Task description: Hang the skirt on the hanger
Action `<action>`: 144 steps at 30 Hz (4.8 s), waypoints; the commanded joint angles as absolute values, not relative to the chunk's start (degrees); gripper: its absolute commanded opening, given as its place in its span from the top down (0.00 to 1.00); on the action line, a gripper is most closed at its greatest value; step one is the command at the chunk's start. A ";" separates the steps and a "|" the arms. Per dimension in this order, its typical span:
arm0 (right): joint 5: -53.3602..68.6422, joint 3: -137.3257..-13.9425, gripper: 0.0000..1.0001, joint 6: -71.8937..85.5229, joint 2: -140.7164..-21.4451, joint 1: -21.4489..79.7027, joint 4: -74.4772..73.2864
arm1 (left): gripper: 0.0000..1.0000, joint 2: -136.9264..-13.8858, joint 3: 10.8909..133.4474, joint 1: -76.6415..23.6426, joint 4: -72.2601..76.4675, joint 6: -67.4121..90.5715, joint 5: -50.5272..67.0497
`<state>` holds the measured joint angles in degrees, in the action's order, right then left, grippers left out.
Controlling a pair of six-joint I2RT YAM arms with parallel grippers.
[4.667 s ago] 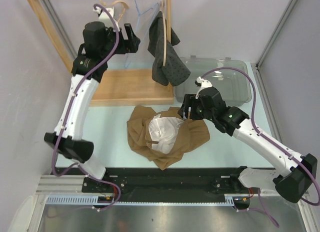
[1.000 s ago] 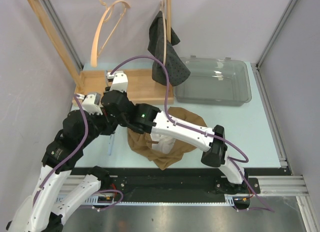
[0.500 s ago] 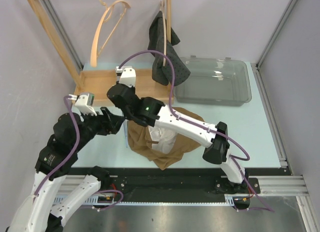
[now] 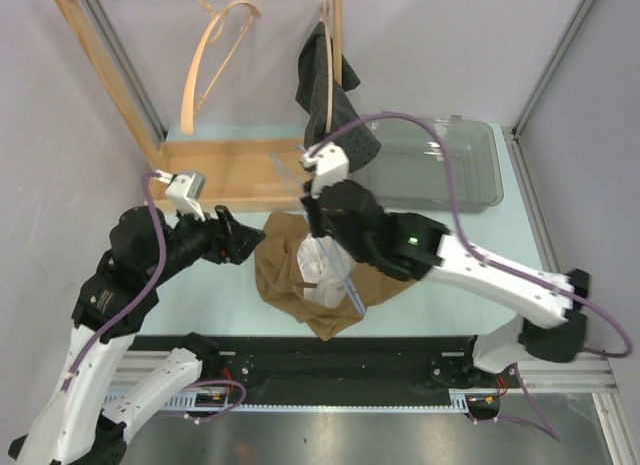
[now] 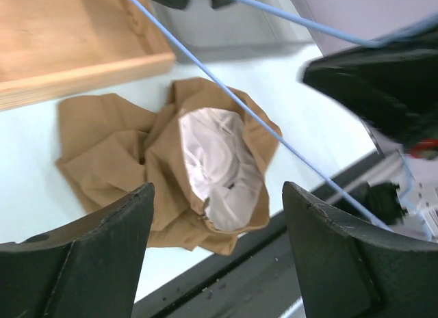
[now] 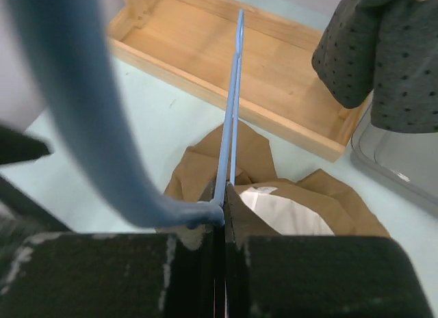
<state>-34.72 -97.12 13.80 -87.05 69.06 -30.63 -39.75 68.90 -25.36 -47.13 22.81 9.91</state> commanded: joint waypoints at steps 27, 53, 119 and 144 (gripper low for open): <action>-26.19 -67.15 1.00 28.12 -48.61 71.80 -57.13 | 0.52 -68.64 65.56 -51.75 -35.75 26.71 -2.95; -26.98 -60.64 1.00 30.14 -46.76 73.48 -52.12 | 0.55 -85.43 63.55 -59.68 -37.70 31.73 -24.00; -36.20 -49.39 1.00 25.93 -44.99 91.67 -30.06 | 1.00 -74.01 68.64 -57.39 -45.09 42.72 -36.12; -33.14 -49.48 1.00 31.82 -44.73 91.85 -38.24 | 0.50 -75.23 64.69 -58.10 -36.65 32.96 -23.81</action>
<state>-35.46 -48.84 31.53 -44.25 91.39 -39.27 -74.32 63.44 -57.98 -38.20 34.17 -22.90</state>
